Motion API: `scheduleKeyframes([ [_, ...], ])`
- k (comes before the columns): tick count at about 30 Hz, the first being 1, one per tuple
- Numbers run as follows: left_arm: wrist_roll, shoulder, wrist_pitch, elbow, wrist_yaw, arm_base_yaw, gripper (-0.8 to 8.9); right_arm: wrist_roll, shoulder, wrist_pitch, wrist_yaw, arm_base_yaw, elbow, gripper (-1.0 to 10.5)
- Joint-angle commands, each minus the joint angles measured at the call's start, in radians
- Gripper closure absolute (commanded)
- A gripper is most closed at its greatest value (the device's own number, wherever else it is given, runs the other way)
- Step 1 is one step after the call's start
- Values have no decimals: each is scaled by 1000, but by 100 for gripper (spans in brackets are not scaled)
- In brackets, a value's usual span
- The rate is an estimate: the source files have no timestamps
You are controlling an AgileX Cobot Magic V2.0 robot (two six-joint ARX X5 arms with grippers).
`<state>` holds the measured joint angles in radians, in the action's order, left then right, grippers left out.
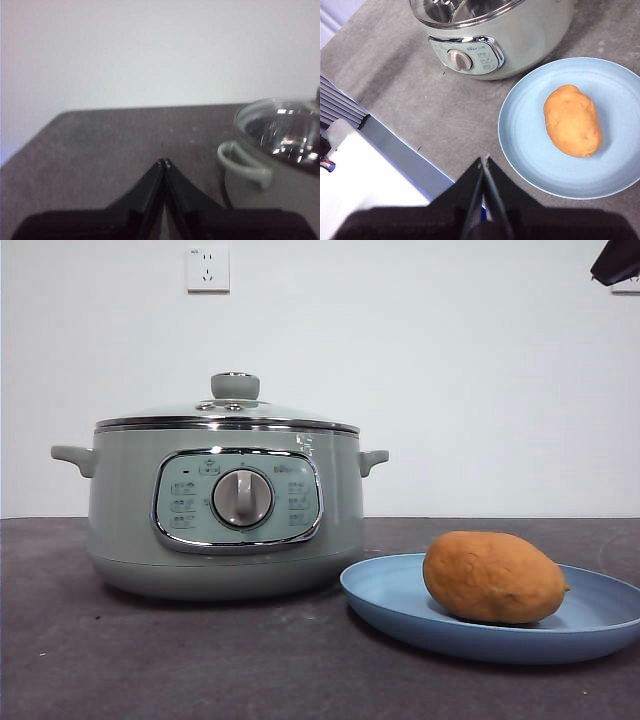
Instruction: Take the potato out from the steamer,put the potato on the plate,close the lid
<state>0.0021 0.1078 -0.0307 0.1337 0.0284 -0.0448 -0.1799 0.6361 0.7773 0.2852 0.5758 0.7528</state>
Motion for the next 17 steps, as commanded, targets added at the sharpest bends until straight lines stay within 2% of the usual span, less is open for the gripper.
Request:
scheduleKeyframes([
  [1, -29, -32, 11, -55, -4, -3, 816, -6, -2, -5, -3, 1, 4, 946],
  [8, -29, -79, -6, -131, -3, -3, 816, -6, -2, -5, -3, 1, 4, 946],
  [17, -29, -106, -156, -131, 2, -3, 816, -6, -2, -5, -3, 1, 4, 946],
])
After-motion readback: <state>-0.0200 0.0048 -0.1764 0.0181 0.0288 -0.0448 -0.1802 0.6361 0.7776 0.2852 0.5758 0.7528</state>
